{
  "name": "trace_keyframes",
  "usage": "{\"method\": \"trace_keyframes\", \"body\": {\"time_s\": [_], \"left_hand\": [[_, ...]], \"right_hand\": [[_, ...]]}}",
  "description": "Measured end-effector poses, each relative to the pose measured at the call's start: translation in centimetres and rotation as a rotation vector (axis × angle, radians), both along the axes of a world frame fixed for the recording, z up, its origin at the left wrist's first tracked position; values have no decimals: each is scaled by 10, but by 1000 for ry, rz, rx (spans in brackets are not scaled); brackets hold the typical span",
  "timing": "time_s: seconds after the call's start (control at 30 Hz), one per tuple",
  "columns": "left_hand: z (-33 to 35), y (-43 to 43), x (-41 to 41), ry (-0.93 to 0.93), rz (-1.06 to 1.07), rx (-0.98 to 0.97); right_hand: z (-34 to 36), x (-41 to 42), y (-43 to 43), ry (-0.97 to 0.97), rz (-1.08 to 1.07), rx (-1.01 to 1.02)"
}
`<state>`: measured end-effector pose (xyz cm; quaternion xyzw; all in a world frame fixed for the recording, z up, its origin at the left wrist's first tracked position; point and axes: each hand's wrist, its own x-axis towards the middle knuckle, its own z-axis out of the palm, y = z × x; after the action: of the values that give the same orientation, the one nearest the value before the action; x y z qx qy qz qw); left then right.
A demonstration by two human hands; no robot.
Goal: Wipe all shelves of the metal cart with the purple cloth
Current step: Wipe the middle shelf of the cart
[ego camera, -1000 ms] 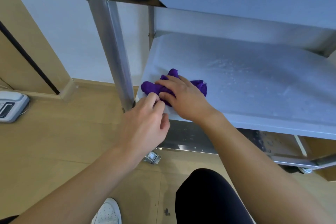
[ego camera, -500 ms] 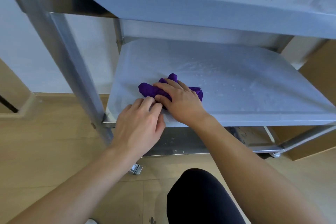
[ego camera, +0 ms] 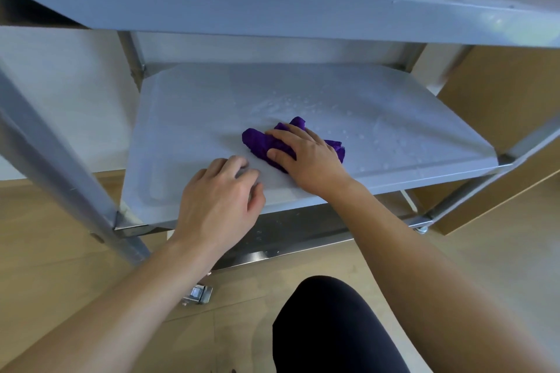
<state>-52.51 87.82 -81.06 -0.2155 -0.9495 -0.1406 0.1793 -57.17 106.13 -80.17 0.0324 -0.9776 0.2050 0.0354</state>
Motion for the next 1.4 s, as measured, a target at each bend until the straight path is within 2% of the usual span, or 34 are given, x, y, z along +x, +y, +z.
{"method": "trace_keyframes", "body": {"time_s": [0.27, 0.5, 0.67, 0.8, 1.07, 1.4], "left_hand": [[2, -20, 3, -1, 71, 4], [9, -57, 4, -41, 262, -51], [10, -65, 4, -51, 327, -121], [9, -58, 1, -51, 301, -121], [-3, -43, -21, -30, 191, 11], [-8, -41, -26, -99, 160, -80]], "right_hand": [[3, 2, -9, 25, 102, -21], [5, -10, -68, 20, 285, -53], [2, -35, -111, 28, 334, -58], [0, -57, -120, 21, 326, -95], [-2, -79, -113, 21, 318, -119], [0, -114, -94, 6, 253, -92]]}}
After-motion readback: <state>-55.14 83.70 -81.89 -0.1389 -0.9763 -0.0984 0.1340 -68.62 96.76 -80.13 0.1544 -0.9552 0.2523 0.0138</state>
